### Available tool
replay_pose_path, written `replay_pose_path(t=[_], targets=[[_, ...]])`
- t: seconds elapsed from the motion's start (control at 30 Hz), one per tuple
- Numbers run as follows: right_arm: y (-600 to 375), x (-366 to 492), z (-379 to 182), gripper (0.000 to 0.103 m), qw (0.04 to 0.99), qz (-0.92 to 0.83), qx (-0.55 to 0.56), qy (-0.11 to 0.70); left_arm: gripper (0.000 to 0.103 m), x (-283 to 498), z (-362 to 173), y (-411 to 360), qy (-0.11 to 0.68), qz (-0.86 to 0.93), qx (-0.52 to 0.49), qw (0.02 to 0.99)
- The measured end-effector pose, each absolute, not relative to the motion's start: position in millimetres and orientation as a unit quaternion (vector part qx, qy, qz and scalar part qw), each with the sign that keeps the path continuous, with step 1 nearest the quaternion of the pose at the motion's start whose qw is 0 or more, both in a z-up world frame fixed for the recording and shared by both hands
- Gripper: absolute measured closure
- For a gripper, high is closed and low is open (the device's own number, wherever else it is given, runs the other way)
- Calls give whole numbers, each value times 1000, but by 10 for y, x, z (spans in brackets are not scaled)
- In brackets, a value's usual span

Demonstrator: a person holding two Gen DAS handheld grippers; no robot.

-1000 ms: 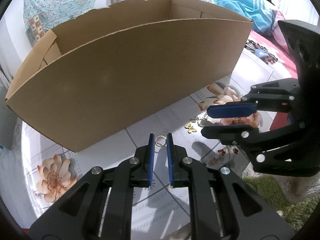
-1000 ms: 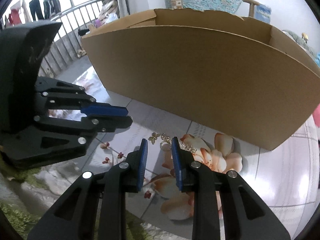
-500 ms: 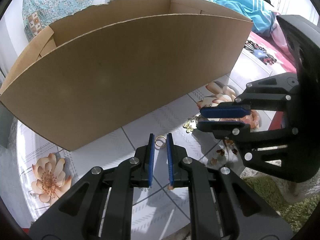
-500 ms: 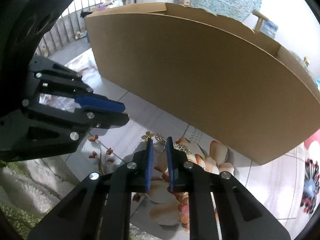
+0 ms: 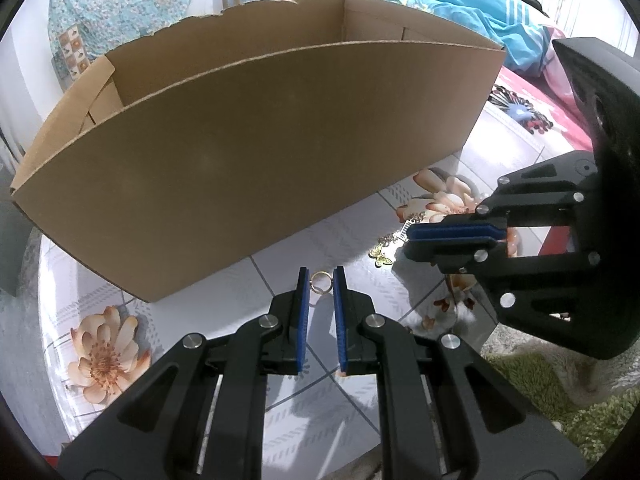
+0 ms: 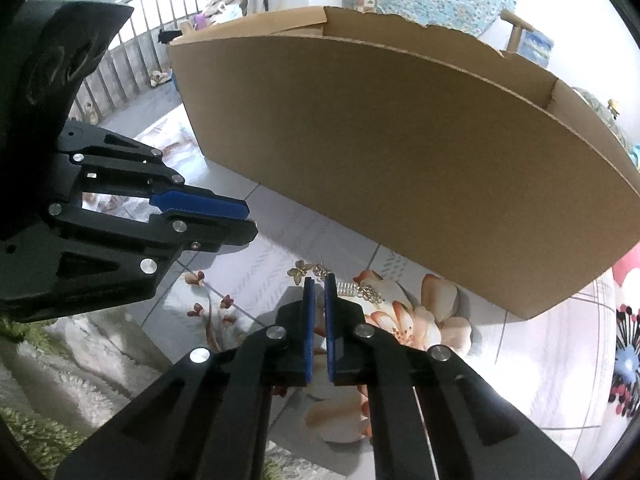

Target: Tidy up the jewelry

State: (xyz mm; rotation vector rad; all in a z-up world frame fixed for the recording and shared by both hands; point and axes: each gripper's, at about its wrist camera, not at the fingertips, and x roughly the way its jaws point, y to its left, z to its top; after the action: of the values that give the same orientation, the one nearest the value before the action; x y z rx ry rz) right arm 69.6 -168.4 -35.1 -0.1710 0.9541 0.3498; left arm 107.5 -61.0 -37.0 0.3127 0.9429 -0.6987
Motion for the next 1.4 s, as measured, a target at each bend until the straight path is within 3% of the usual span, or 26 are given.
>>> replay_pose_path(t=[0.37,0.7,1.4], targets=[[-1817,623,-390,98,873,163,-61,456,92,1031,-335,-619,438,-327,148,824],[-1845,783,-490,89,867,148,-45,473,92,1043,-353,-612,442,-325,146,823],[-1915,676,-416,93,875,149,-28,461,92,1039,-328,-601,438,-321,146,827]])
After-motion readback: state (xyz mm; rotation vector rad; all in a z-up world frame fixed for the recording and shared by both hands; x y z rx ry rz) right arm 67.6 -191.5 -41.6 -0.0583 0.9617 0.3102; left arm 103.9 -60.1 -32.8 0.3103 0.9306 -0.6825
